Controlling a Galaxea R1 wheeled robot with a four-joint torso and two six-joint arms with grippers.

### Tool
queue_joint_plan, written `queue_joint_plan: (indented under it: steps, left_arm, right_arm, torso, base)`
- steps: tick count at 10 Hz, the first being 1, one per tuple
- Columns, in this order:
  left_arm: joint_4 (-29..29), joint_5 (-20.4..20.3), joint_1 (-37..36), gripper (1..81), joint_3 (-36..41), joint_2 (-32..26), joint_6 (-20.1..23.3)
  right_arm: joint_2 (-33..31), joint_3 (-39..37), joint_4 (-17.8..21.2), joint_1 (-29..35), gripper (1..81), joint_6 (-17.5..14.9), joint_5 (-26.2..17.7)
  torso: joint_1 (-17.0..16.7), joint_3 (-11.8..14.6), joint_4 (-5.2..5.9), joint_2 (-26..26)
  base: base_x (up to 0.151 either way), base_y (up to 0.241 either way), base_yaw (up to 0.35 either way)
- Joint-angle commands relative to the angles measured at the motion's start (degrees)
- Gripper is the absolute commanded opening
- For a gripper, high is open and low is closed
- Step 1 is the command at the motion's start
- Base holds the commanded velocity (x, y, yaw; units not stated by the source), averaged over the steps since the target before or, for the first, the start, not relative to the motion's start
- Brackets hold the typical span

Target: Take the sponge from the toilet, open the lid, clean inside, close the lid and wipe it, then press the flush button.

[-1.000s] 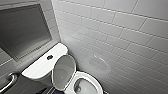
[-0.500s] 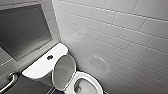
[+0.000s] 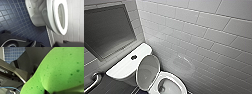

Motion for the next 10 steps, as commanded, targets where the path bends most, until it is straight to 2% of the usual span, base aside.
queue_joint_plan:
  steps: [1, 2, 3, 4, 5, 7, 9, 10]
  left_arm:
    - [21.5, 4.09, 5.98, 81.1, -12.17, 8.79, -0.03]
    - [22.56, 4.17, 7.39, 81.1, -15.7, 11.09, -0.03]
    - [23.18, 4.44, 8.53, 81.1, -19.22, 13.64, -0.03]
    - [25.37, 4.44, 9.15, 81.1, -21.77, 15.57, -0.03]
    - [28.59, 5.39, 9.59, 81.1, -23.59, 18.01, -0.21]
    - [32.99, 6.98, 10.21, 81.1, -28.85, 23.19, -0.21]
    - [35.21, 7.25, 11.08, 81.1, -34.48, 27.77, -0.21]
    - [35.48, 7.16, 11.52, 81.1, -37.06, 29.28, -0.21]
  right_arm:
    - [-1.15, -0.52, -1.15, -1.21, 1.0, -0.08, -2.62]
    - [-1.15, -0.52, -1.06, -1.12, 1.0, -0.16, -2.62]
    - [-1.24, -0.61, -1.06, -1.12, 1.0, -0.16, -2.62]
    - [-1.24, -0.96, -1.06, -1.12, 1.0, -0.16, -2.62]
    - [-1.06, -1.31, -1.15, -1.21, 1.0, -0.25, -2.71]
    - [-0.27, -1.4, -2.63, -1.04, 1.0, -0.51, -5.33]
    - [-0.09, -1.14, -3.08, -1.21, 1.0, -0.6, -6.13]
    - [0.17, -1.23, -3.08, -1.3, 1.0, -0.6, -6.13]
  torso:
    - [0.0, 0.0, 0.0, 0.0]
    - [0.0, 0.0, 0.0, 0.0]
    - [-3.69, 0.02, 0.0, 5.73]
    - [-3.76, 1.25, 0.0, 5.8]
    - [-4.2, 5.55, 0.0, 6.47]
    - [-6.01, 7.56, 0.0, 9.32]
    - [-8.34, 10.14, 4.21, 12.83]
    - [-9.42, 10.68, 5.39, 14.41]
  base:
    - [0.0, 0.0, 0.0]
    - [0.0, 0.0, 0.0]
    - [0.0, 0.0, 0.0]
    - [0.0, 0.0, 0.0]
    - [0.0, 0.0, 0.0]
    - [0.0, 0.0, 0.0]
    - [0.0, 0.0, 0.0]
    - [0.0, 0.0, 0.0]
